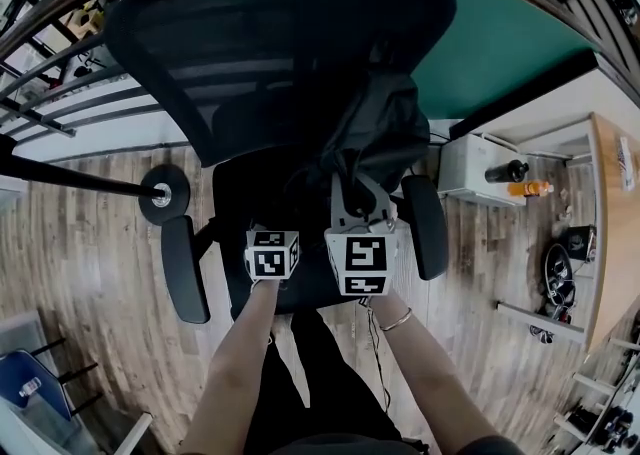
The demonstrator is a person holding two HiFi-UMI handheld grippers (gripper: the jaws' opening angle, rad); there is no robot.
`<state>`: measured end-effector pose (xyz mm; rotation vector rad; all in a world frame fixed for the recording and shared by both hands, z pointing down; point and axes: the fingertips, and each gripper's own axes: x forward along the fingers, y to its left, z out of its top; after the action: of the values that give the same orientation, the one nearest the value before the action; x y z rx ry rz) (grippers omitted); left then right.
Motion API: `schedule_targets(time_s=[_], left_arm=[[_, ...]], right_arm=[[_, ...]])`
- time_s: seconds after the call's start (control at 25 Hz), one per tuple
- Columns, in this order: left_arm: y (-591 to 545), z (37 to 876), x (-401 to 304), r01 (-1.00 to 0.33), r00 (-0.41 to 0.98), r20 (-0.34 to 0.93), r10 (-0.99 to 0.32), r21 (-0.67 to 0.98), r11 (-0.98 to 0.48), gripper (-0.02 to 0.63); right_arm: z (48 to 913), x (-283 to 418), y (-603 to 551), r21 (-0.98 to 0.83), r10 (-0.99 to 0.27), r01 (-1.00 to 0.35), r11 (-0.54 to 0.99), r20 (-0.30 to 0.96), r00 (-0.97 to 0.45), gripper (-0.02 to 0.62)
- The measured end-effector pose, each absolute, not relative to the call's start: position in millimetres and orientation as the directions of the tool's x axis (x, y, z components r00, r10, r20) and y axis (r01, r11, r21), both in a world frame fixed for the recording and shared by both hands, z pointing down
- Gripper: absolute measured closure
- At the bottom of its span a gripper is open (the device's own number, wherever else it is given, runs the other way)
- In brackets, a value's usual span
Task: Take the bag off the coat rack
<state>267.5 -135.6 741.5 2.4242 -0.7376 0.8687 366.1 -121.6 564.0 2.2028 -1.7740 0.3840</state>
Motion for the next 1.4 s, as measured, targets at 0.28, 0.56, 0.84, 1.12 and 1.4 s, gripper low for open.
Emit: schedule_targets(time_s=[0.28,0.56,0.84,1.12,1.4], left_arm=[[-144.2,762.5,251.4,-0.646,0.625,0.717,-0.310,0.252,-0.720,0.538],[-150.1,787.2,226.9,-0.684,0.565,0.774,-0.287,0.244,-0.688,0.523],[-149.9,807.5,203.3,-0.718,0.525,0.806,-0.272,0.248,-0.651,0.511],[-149.8,817.7,167.3,-0.778,0.470,0.841,-0.268,0.251,-0.576,0.511],[-144.2,805.8,147.6,-0.804,0.464,0.837,-0.290,0.260,-0.535,0.511]], right_arm=[[576.0,343.6,-131.9,0.038,-0.905,-0.987,-0.155,0.396,0.157,0.554],[594.3,310.1,-144.3,0.014,-0.894,-0.996,-0.086,0.441,0.084,0.541],[610.5,284.0,-151.5,-0.009,-0.876,-1.000,-0.030,0.482,0.022,0.532],[627.5,260.2,-159.7,-0.027,-0.851,-1.000,-0.003,0.525,-0.012,0.528],[639.5,252.4,-163.2,-0.024,-0.829,-1.000,0.009,0.558,-0.021,0.512]])
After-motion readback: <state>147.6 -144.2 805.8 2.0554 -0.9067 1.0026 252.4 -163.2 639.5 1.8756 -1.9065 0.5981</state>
